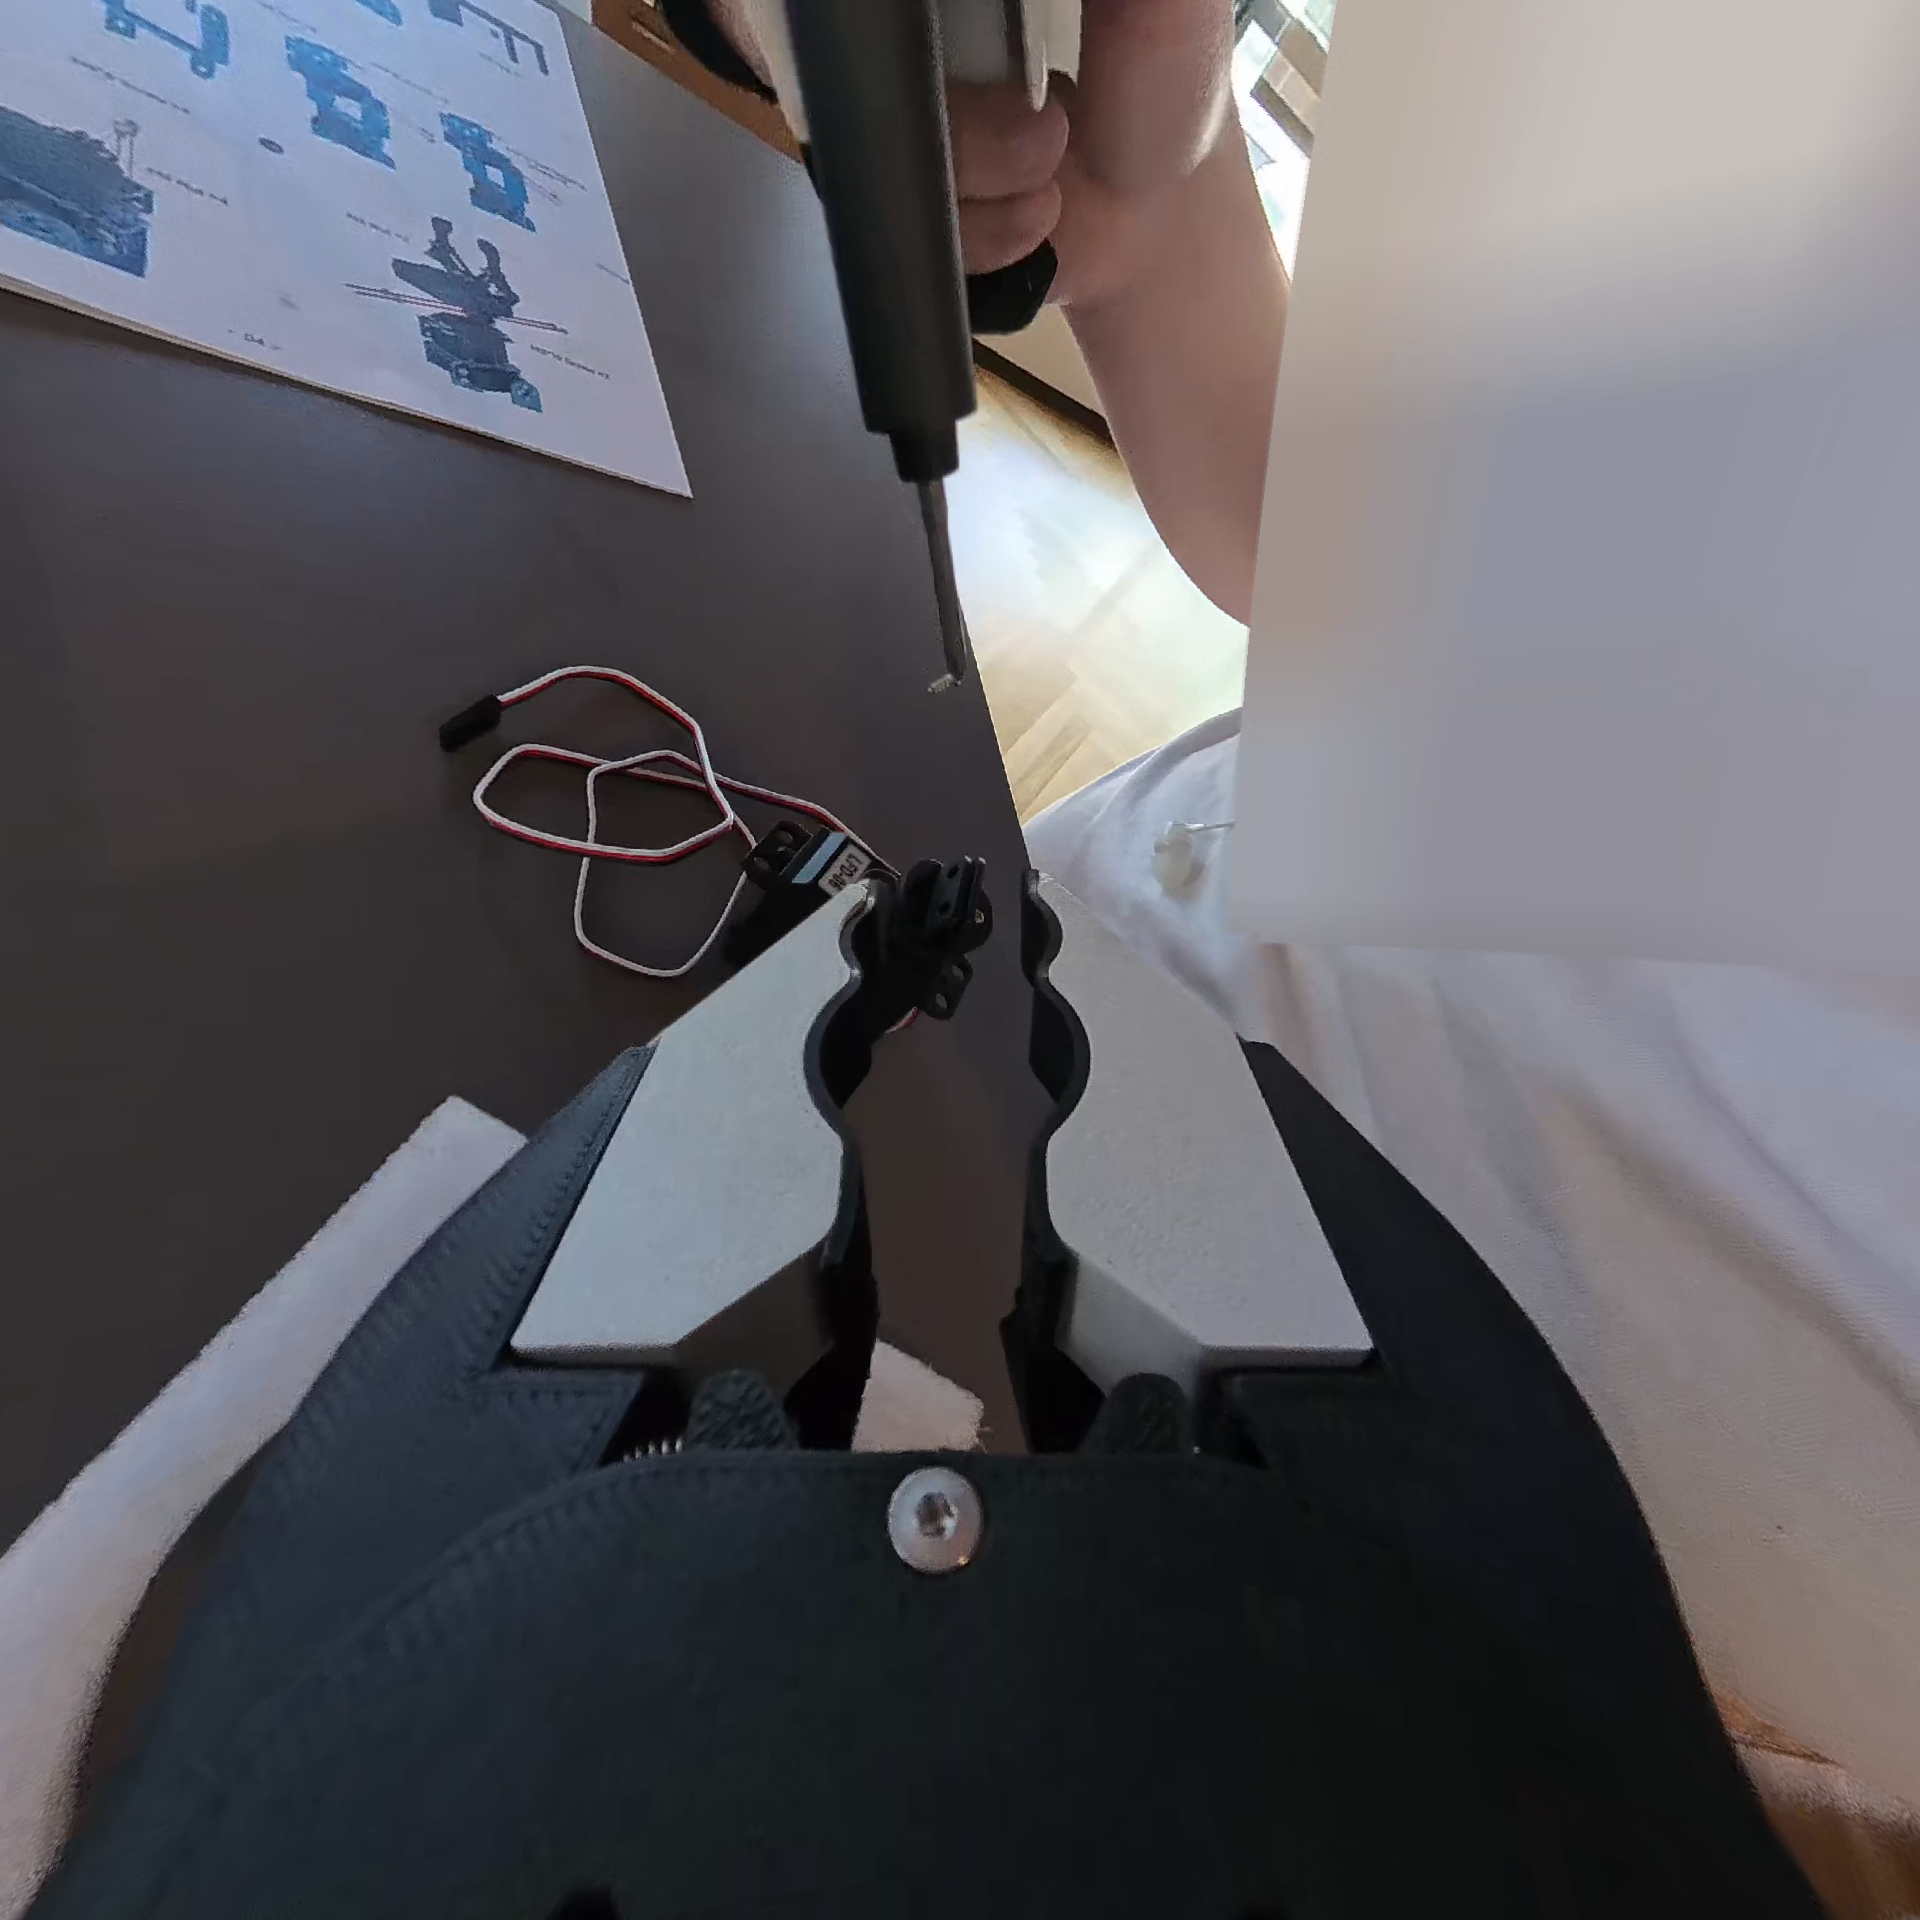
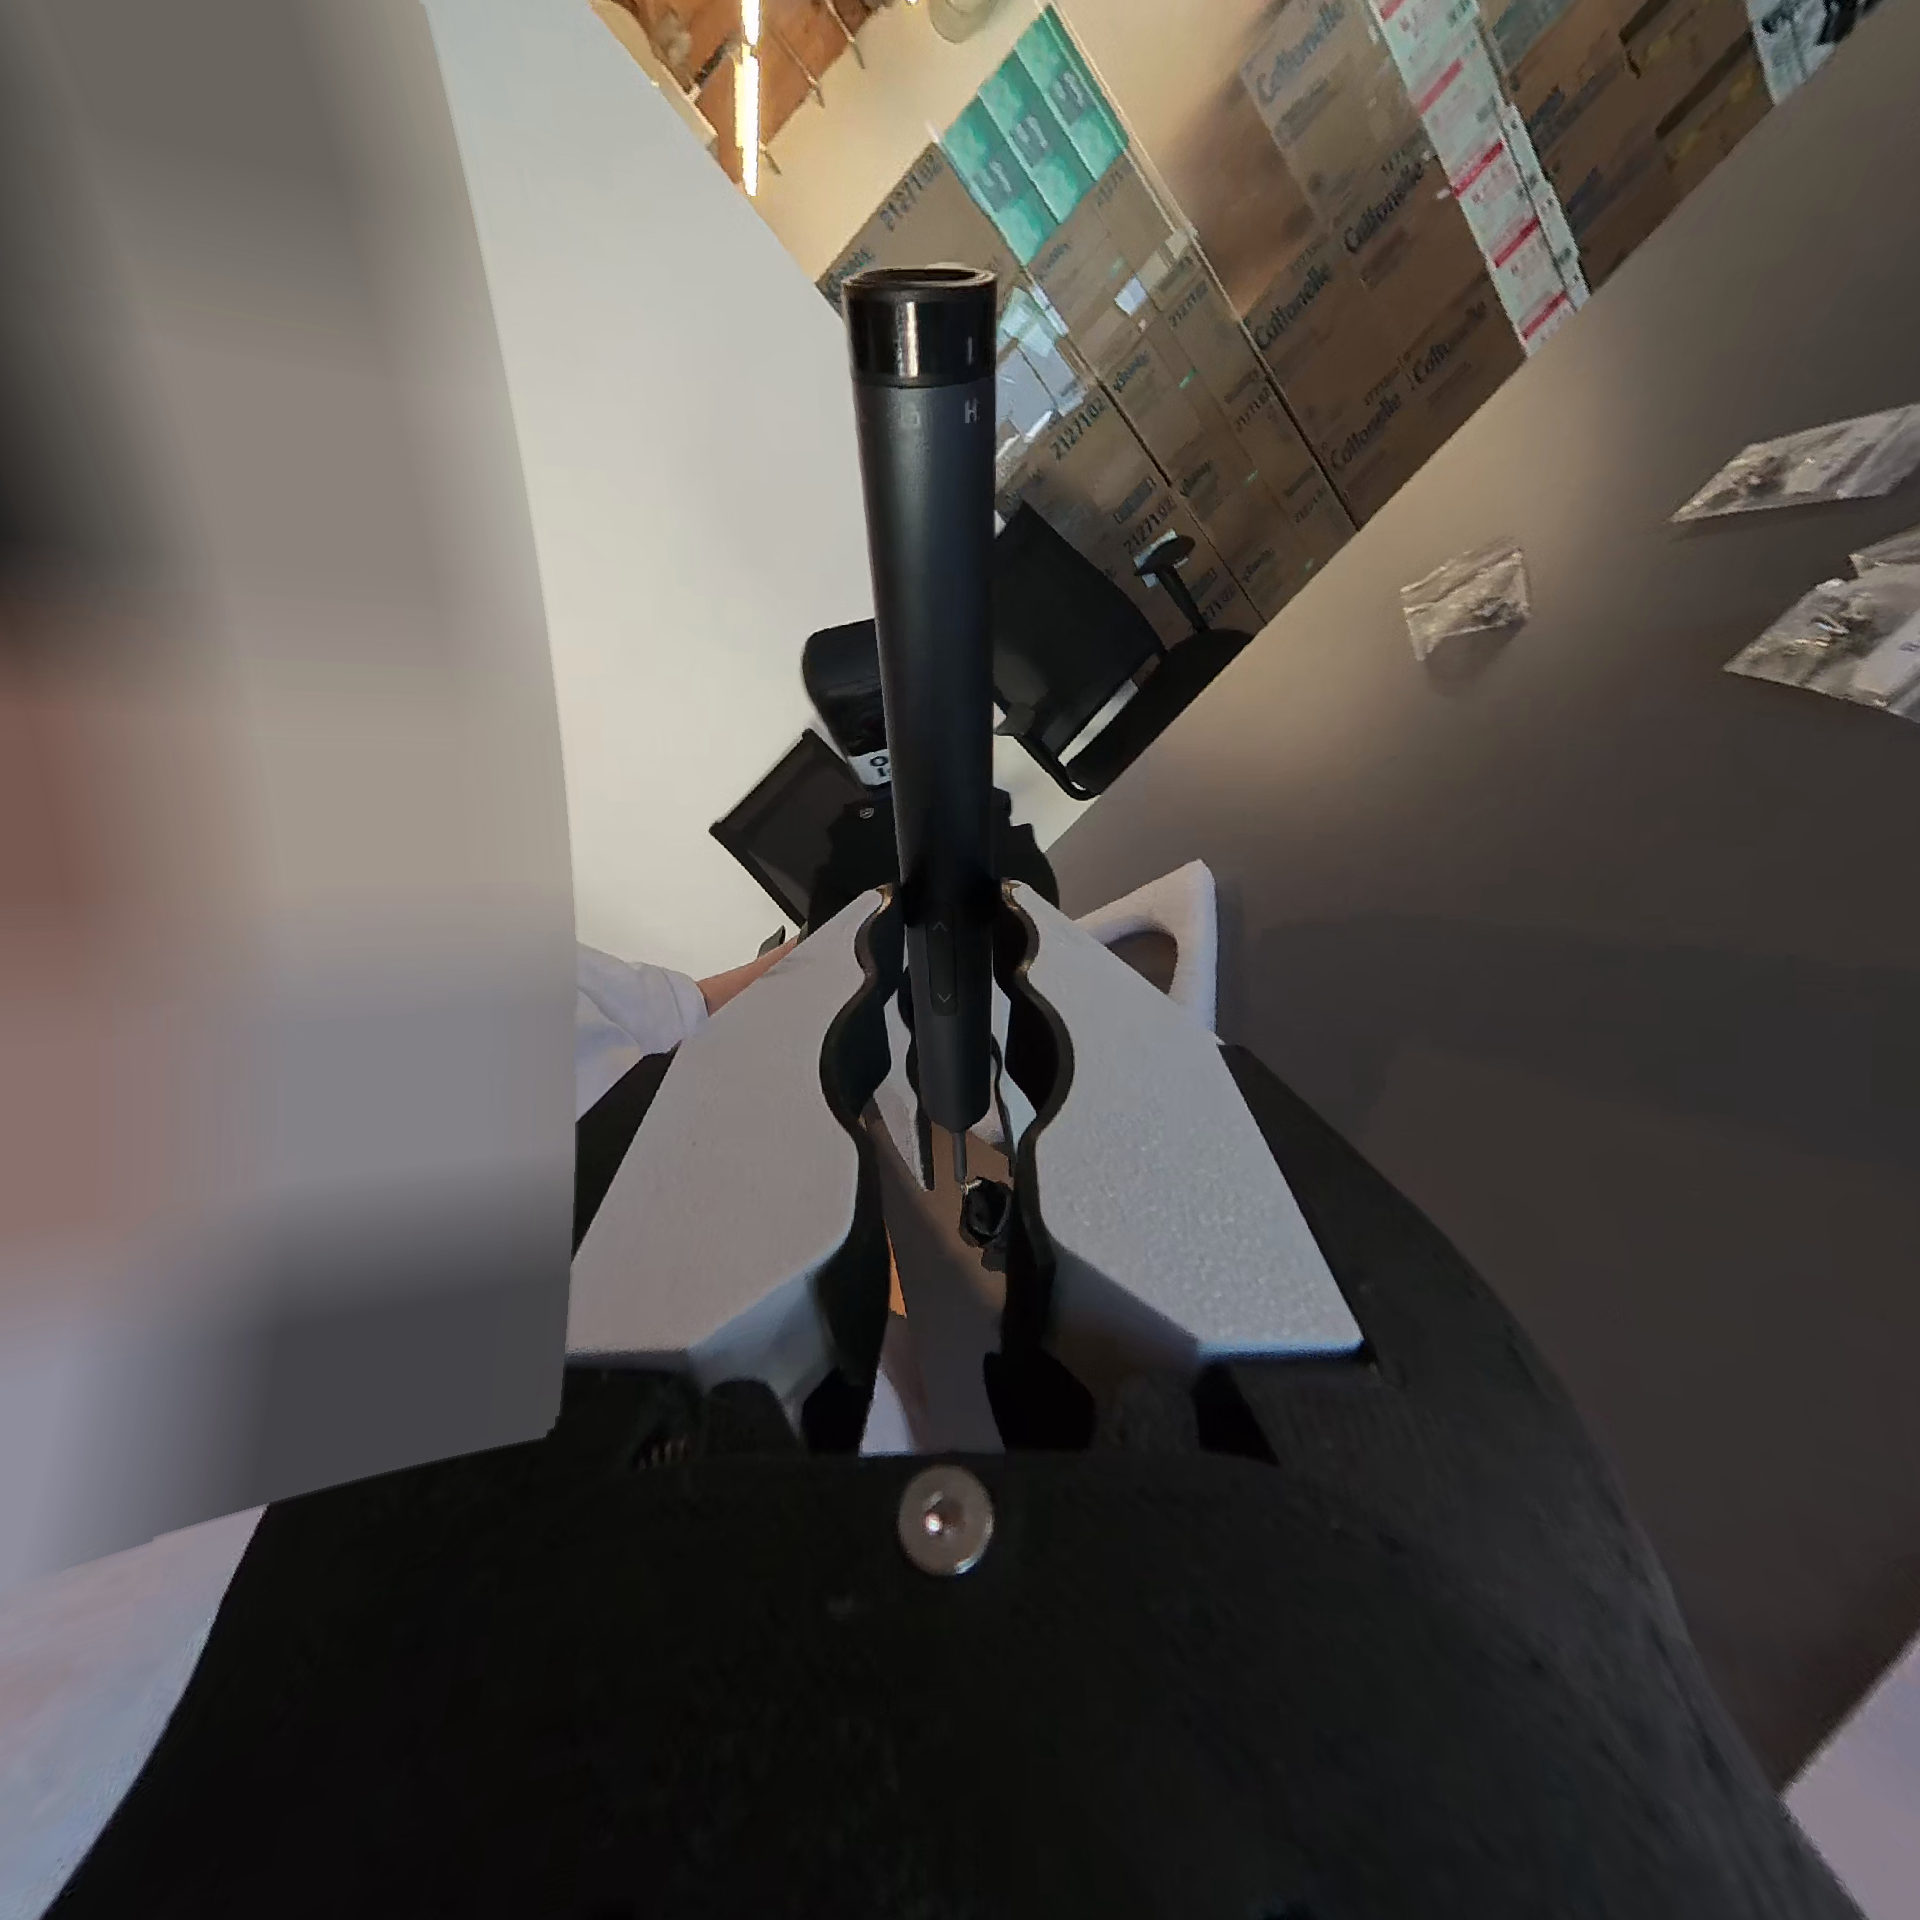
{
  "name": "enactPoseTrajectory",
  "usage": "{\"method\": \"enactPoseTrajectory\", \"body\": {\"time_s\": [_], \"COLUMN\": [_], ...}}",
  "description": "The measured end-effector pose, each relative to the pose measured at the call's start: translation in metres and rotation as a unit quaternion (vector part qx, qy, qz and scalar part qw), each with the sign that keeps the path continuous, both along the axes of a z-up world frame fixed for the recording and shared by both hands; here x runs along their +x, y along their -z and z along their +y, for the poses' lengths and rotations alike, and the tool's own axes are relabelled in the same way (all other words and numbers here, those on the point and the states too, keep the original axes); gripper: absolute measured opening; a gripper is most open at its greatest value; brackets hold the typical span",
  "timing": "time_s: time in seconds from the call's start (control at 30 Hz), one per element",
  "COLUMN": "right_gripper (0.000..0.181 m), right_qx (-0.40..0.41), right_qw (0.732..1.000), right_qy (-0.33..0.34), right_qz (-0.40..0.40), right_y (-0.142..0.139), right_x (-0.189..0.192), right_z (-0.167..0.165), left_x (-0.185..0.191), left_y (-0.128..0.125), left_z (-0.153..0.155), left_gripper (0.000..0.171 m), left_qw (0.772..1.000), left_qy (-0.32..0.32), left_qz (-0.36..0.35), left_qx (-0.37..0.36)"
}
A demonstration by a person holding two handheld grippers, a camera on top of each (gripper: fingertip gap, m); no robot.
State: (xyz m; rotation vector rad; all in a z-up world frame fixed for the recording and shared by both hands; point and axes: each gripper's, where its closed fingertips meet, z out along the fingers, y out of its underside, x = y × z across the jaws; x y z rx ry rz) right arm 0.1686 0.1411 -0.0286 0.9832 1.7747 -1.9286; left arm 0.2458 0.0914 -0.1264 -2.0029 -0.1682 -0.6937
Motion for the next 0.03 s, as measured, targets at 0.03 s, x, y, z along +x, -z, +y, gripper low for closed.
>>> {"method": "enactPoseTrajectory", "body": {"time_s": [0.03], "right_gripper": [0.015], "right_qx": [-0.001], "right_qw": [1.0], "right_qy": [-0.002], "right_qz": [0.003], "right_y": [0.0006], "right_x": [0.0012], "right_z": [-0.002], "left_x": [-0.0003], "left_y": [-0.0002], "left_z": [-0.001], "left_gripper": [0.024], "left_qw": [1.0], "left_qy": [-0.001], "left_qz": [-0.002], "left_qx": [0.001]}}
